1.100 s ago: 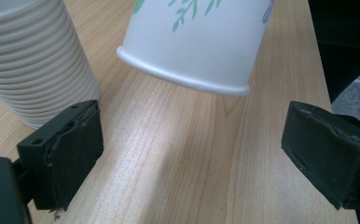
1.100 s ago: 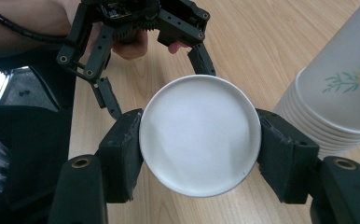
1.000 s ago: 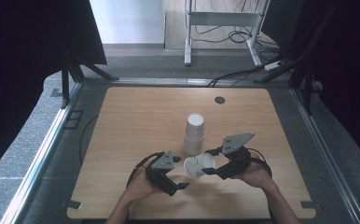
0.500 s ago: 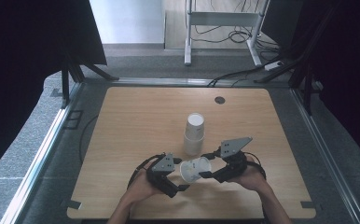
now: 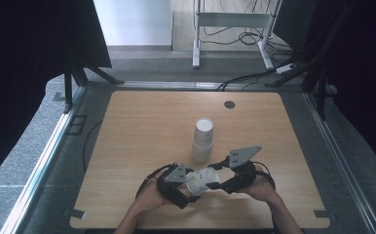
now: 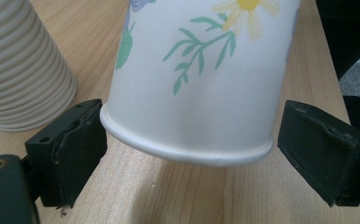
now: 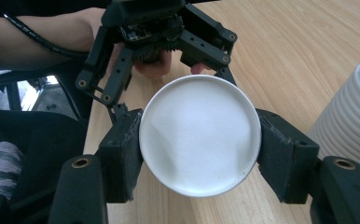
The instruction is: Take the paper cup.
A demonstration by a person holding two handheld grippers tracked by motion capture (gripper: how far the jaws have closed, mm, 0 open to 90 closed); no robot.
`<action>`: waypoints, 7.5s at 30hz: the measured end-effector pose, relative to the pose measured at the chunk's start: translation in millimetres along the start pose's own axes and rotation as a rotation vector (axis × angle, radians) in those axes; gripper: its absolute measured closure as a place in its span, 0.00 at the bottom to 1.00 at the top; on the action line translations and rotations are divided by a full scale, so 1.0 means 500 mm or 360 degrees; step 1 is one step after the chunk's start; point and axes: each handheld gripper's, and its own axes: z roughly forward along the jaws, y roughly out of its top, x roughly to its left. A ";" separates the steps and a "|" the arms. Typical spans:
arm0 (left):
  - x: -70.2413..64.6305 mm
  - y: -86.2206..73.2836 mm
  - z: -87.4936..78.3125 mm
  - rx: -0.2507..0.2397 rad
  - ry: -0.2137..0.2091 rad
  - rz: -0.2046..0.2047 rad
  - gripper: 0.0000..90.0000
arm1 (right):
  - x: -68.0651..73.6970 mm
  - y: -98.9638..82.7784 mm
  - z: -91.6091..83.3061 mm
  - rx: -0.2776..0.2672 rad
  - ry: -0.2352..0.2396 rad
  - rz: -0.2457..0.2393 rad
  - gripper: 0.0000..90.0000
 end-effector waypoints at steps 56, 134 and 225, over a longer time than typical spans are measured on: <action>0.006 0.062 -0.024 0.0332 0.0085 0.0128 0.34 | 0.012 0.023 -0.012 0.0274 -0.0109 -0.0045 0.24; 0.014 0.100 -0.092 0.0057 -0.0022 0.0089 0.16 | 0.020 0.043 0.008 0.0375 -0.0074 -0.0139 0.39; 0.015 0.054 -0.097 -0.0187 -0.0135 -0.0041 0.38 | 0.023 -0.022 0.034 0.0185 -0.0010 -0.0144 0.23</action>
